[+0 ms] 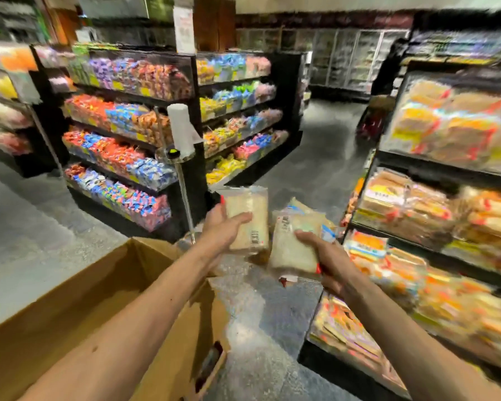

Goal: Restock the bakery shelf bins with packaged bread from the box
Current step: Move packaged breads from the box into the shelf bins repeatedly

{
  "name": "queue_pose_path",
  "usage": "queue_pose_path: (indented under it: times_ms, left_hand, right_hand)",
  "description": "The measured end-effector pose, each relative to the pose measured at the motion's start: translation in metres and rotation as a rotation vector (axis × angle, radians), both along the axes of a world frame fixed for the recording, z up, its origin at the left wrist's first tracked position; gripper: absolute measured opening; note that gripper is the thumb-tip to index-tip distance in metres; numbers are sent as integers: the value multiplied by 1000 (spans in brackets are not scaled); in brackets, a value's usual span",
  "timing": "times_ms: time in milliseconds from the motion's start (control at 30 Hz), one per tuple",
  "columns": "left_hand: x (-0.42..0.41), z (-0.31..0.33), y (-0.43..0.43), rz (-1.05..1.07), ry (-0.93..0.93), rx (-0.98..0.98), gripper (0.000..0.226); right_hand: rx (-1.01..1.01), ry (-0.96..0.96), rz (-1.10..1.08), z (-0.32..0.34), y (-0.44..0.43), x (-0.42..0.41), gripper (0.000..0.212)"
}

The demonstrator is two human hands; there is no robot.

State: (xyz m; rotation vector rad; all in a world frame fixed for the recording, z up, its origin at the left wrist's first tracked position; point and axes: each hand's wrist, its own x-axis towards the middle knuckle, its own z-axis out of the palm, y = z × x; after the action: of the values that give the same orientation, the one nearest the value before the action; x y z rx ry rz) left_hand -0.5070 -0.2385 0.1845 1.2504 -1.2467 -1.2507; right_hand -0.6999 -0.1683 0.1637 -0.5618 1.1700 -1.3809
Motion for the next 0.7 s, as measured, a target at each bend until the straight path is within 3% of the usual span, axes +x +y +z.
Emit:
queue_pose_path:
  times_ms: [67, 133, 200, 267, 333, 400, 533, 700]
  left_hand:
    - [-45, 14, 7, -71, 3, -138, 29]
    - [-88, 25, 21, -189, -153, -394, 28]
    - [-127, 30, 37, -344, -361, -765, 27]
    - [-161, 30, 45, -399, -586, -1262, 22]
    - [-193, 27, 47, -322, -665, -1690, 18]
    - [-222, 28, 51, -222, -671, -1950, 16]
    - [-263, 21, 46, -234, -672, -2037, 30]
    - [-310, 5, 33, -502, -581, -1733, 33]
  right_hand:
    - [8, -9, -44, 3, 17, -46, 36]
    - [15, -7, -75, 5, 35, -88, 35]
    - [13, 0, -78, 7, 52, -130, 26]
    - [1, -8, -94, 11, 70, -166, 29]
    - [-17, -21, -141, 13, 86, -198, 48]
    - [-27, -52, -194, 13, 100, -228, 57]
    - [-48, -110, -236, 10, 114, -271, 58]
    - [-14, -141, -285, -2, 111, -309, 59]
